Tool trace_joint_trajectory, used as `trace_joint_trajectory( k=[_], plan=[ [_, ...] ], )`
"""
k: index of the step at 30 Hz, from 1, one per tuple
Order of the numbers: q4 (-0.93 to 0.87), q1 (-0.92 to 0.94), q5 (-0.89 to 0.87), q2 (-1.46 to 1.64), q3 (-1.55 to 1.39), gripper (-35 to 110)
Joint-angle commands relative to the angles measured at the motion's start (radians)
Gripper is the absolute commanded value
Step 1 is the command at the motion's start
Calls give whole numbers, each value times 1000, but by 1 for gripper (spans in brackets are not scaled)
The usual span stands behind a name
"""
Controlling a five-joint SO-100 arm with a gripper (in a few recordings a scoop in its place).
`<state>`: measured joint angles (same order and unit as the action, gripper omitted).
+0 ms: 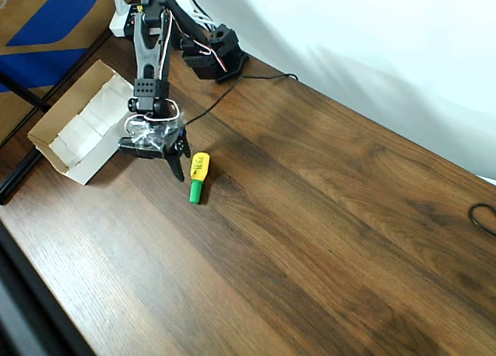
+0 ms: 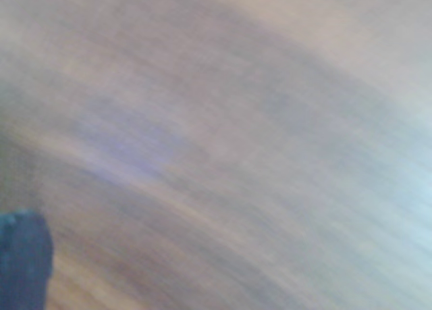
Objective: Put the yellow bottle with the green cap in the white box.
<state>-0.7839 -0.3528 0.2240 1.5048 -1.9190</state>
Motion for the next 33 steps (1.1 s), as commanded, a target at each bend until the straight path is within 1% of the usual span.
trace_joint_trajectory(
  k=[1, 11, 15, 17, 26, 33],
  plan=[
    [2, 6, 21, 72, 12, 31],
    [26, 51, 54, 71, -9, 31],
    [29, 49, 23, 61, 8, 31],
    [44, 40, -6, 61, 9, 30],
    [-15, -78, 5, 17, 55, 30],
    [-44, -129, 5, -17, 91, 30]
  ],
)
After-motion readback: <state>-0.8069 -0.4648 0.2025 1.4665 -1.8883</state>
